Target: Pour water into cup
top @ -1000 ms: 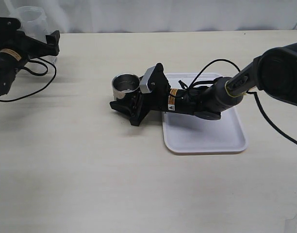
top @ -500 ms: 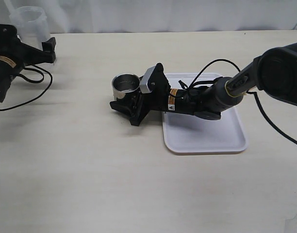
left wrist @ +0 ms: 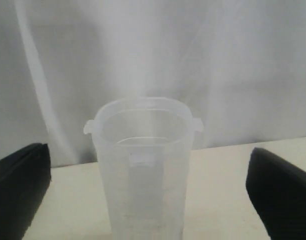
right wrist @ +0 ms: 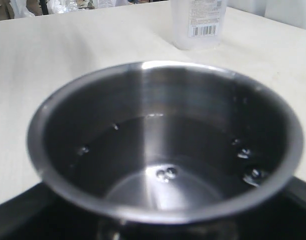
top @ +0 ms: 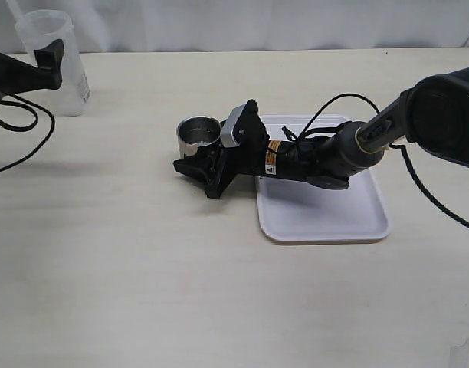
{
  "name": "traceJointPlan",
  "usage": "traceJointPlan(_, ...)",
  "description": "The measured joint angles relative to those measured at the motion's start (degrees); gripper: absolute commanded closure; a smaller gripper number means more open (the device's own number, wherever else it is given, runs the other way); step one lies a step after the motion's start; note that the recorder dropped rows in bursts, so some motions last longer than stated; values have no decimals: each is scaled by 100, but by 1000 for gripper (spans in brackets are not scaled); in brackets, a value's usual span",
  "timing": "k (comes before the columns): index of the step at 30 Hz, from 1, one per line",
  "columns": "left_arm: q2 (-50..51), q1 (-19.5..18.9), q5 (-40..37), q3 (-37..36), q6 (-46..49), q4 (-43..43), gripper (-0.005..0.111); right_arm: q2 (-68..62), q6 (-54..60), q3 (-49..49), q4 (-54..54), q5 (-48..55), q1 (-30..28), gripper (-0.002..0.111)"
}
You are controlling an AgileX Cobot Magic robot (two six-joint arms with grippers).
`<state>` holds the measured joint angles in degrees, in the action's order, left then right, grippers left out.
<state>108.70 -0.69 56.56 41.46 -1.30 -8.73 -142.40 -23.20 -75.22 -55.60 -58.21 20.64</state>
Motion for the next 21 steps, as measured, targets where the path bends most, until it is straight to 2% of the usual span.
traceJointPlan(6, -1504, 0, -626, -578, 0, 0, 2, 0, 0, 0, 10, 0, 0, 94)
traceJointPlan(11, -2680, 0, -2077, -620, -12, 14, 2, 0, 0, 0, 10, 0, 0, 94)
traceJointPlan(21, -4469, 0, -4359, -646, -510, 16, 2, 0, 0, 0, 10, 0, 0, 94)
